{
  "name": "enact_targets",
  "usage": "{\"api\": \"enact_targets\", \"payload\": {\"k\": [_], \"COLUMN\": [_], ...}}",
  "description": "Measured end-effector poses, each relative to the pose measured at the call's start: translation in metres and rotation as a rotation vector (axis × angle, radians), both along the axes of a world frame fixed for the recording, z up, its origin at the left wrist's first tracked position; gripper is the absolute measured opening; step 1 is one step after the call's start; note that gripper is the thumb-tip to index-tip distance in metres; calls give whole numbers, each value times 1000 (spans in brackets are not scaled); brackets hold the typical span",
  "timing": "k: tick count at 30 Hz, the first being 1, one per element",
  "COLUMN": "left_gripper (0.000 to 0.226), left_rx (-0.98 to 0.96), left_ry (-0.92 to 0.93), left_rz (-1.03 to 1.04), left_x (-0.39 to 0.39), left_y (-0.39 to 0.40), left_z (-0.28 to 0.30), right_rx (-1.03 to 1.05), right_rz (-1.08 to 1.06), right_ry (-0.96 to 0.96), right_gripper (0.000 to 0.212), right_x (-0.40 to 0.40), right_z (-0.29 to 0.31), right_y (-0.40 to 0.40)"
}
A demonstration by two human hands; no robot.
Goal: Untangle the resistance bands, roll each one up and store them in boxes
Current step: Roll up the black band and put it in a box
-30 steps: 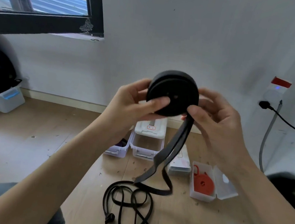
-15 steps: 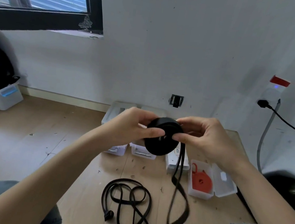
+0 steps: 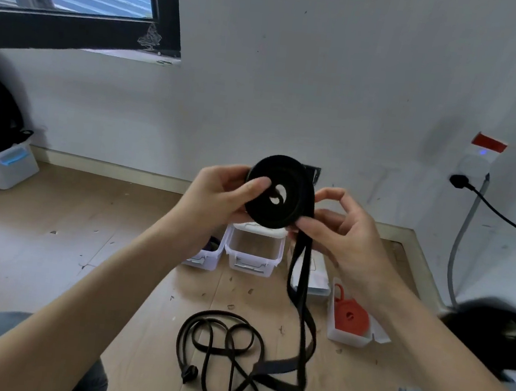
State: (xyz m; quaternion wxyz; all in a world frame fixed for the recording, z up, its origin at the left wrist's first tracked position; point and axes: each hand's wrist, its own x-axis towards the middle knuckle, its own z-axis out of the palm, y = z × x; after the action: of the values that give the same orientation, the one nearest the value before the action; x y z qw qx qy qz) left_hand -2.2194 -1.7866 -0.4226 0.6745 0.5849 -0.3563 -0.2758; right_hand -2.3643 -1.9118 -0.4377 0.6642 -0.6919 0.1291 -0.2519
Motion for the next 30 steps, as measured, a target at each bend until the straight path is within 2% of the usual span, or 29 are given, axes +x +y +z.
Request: {"api": "enact_targets", "payload": {"k": [3,5,7,9,10,13,15,16,18,20,21,26,28,30], "left_gripper": [19,21,22,22,26,33,20,16,18,21,21,27,24,24], "left_rx": [-77,-115,-108,-25,42,276,341,295,126,-1,-33,-81,-49,85], "left_ry": [101,99,70,-31,-107,-390,-554,-508,-218,25,67,59,72,10], "left_rz": [35,67,72,40,4,-161,-192,-173,-131,-89,-62,62,18,-101], "left_x": [-7,-10,-12,-9,-5,2,1,1,2,5,4,-10,-12,-8], "left_y": [-4,-7,-8,-6,-3,3,5,5,7,6,4,-4,-2,3], "left_z": [-4,-8,-10,-10,-10,-13,-16,-16,-12,-8,-7,-15,-19,-18], "right_rx": [101,115,78,-68,-205,-661,-661,-556,-314,-207,-202,-176,-197,-276], "right_rz": [65,56,-11,-96,-113,-52,-10,6,4,-45,-80,-120,-115,-109], "right_ry": [-42,-37,-32,2,37,137,124,93,16,-24,-36,-70,-67,-60], "right_gripper": [46,51,47,37,36,47,46,44,39,37,36,29,23,23], "right_x": [-1,-1,-2,-3,-4,-5,-3,-2,-2,0,1,4,2,0], "right_z": [2,0,-1,0,2,1,-3,-2,1,1,0,-7,-7,-5], "right_y": [0,3,4,0,-4,-3,-1,-1,-3,-2,-1,2,-2,-5]}}
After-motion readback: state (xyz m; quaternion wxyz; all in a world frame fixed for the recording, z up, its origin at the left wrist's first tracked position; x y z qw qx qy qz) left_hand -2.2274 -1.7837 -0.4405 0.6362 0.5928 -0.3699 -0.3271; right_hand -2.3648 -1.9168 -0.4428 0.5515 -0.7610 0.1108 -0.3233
